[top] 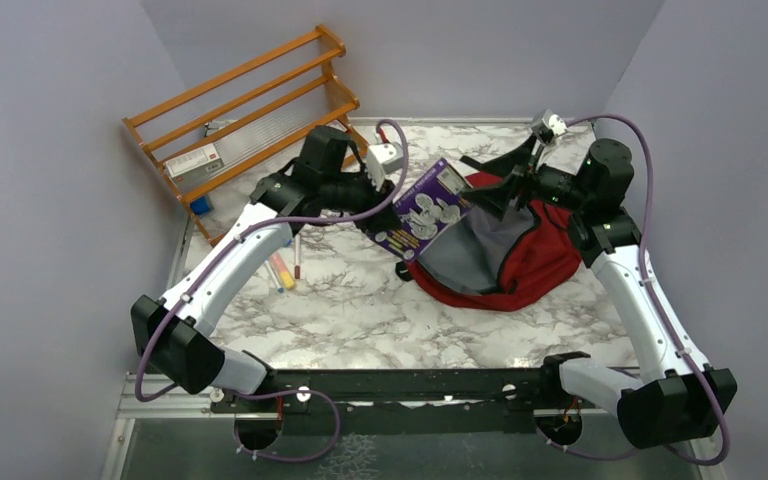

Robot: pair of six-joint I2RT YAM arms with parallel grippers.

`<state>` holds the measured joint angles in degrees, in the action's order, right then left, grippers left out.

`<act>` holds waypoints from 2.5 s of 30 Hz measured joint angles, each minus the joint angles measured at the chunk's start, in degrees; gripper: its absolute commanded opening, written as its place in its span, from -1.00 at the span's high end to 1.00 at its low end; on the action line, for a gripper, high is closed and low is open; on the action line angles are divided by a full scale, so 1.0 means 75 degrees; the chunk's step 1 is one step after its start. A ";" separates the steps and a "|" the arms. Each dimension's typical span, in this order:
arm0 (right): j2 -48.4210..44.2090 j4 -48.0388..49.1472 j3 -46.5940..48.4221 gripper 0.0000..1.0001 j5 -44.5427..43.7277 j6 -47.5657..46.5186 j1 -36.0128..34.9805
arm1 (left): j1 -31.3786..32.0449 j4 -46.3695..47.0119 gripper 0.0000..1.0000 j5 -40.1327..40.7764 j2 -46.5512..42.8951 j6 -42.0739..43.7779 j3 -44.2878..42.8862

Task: Pack the student bag
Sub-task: Pick up the book from the center of the board.

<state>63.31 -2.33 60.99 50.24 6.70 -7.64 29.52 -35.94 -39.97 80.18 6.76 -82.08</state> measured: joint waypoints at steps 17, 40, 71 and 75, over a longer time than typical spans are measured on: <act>0.0096 -0.1154 0.0705 -0.75 0.3570 -0.1512 -0.0009 | 0.1402 -0.1201 1.00 -0.0087 0.0338 0.1542 -0.0460; 0.0976 -0.2900 0.1236 -0.33 0.4214 -0.2375 -0.0026 | 0.1754 -0.1501 1.00 -0.0154 0.0542 0.2110 -0.0886; 0.0052 0.1364 -0.0423 0.99 0.3990 0.0816 -0.0289 | 0.1274 0.0530 -0.42 -0.0799 -0.0574 0.0950 -0.0169; -0.0152 0.3197 -0.0589 0.99 0.3783 0.2390 -0.0291 | 0.1241 0.2060 -0.98 -0.1032 -0.1416 0.0015 0.0612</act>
<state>62.17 21.65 56.58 78.61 24.62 -9.82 38.83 -20.49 -47.70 69.56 6.87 -77.49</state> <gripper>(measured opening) 0.290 0.918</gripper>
